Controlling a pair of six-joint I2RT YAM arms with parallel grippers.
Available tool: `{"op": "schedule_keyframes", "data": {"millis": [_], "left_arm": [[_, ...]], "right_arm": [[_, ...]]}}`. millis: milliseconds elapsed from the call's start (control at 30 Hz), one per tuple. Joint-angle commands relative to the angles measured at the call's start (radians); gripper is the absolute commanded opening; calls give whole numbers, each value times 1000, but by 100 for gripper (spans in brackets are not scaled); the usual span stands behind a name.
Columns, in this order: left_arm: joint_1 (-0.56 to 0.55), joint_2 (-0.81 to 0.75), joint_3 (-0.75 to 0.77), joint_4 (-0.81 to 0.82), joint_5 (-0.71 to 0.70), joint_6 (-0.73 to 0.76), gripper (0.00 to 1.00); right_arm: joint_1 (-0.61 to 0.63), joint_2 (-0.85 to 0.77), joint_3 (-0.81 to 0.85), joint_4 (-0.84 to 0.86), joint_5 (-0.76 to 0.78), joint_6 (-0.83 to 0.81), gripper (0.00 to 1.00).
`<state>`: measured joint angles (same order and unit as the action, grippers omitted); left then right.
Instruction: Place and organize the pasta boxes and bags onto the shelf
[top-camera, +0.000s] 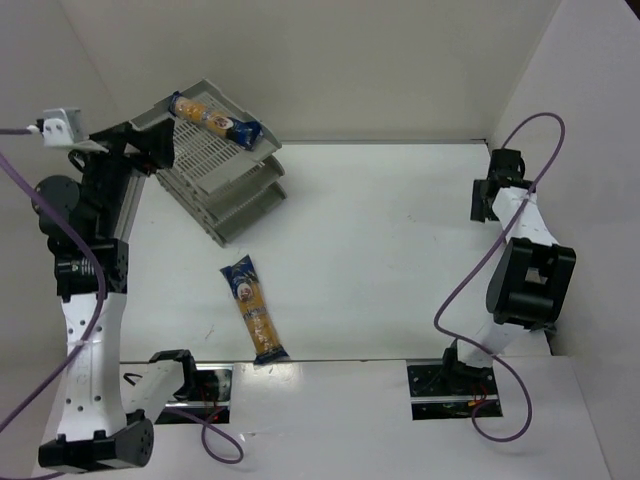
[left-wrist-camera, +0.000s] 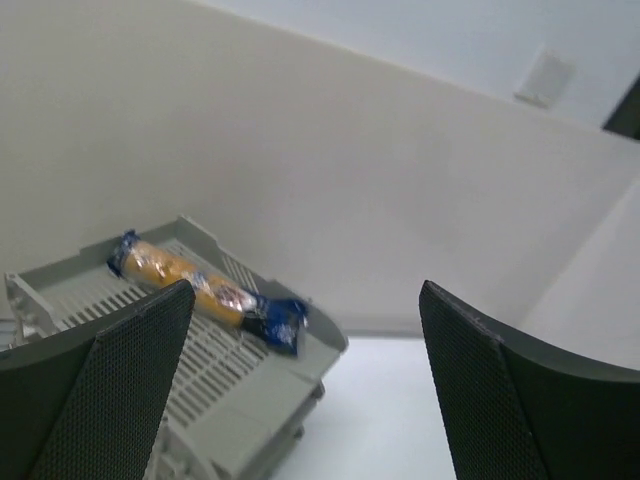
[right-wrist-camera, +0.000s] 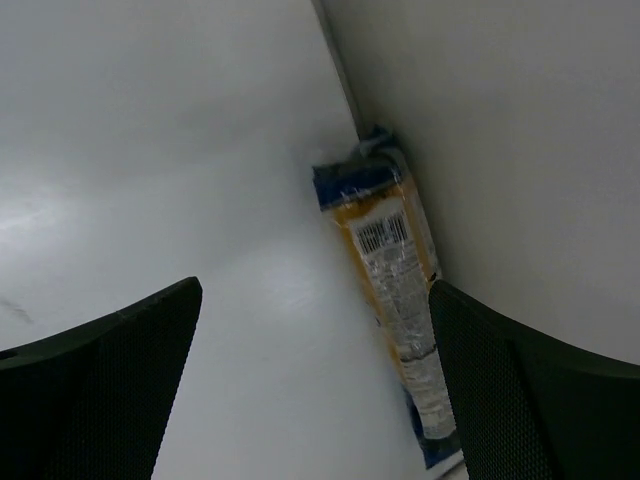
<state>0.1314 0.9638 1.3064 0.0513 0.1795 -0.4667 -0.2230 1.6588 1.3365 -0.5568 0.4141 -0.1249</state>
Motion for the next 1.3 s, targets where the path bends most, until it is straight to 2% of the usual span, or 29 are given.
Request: {"op": "schedule_keyframes", "data": {"millis": [0,100,200,400,533,700,900,1067,1167,1200,1267], "left_arm": [[4,-26,-99,-85,93,40,100],[4,-95,-185,-76,165,31,100],[4,-125,-194,-103,189,19,100],[4,-134,-223,-91,207,-6,100],[4,-134,-223,-71,219,-15,100],[4,-134,-223,-71,230,-35,100],[4,-125,-213,-62,230,-55,100],[4,-116,-203,-62,230,-55,100],[4,-116,-194,-62,230,-55,100],[4,-116,-194,-62,221,-55,100],[4,-116,-194,-62,221,-64,100]], "right_arm": [[-19,-27,-43,18,41,-74,99],[-78,-16,-83,28,78,-103,99],[-125,-16,-132,40,114,-136,99],[-210,22,-168,28,62,-190,99],[-210,32,-190,63,-17,-252,99],[-219,51,-234,95,-30,-321,99],[-257,119,-208,83,-80,-321,99],[-266,147,-218,103,-80,-344,93],[-266,156,-243,115,-64,-354,93],[-266,156,-243,115,-64,-354,99],[-266,156,-243,138,-11,-337,99]]}}
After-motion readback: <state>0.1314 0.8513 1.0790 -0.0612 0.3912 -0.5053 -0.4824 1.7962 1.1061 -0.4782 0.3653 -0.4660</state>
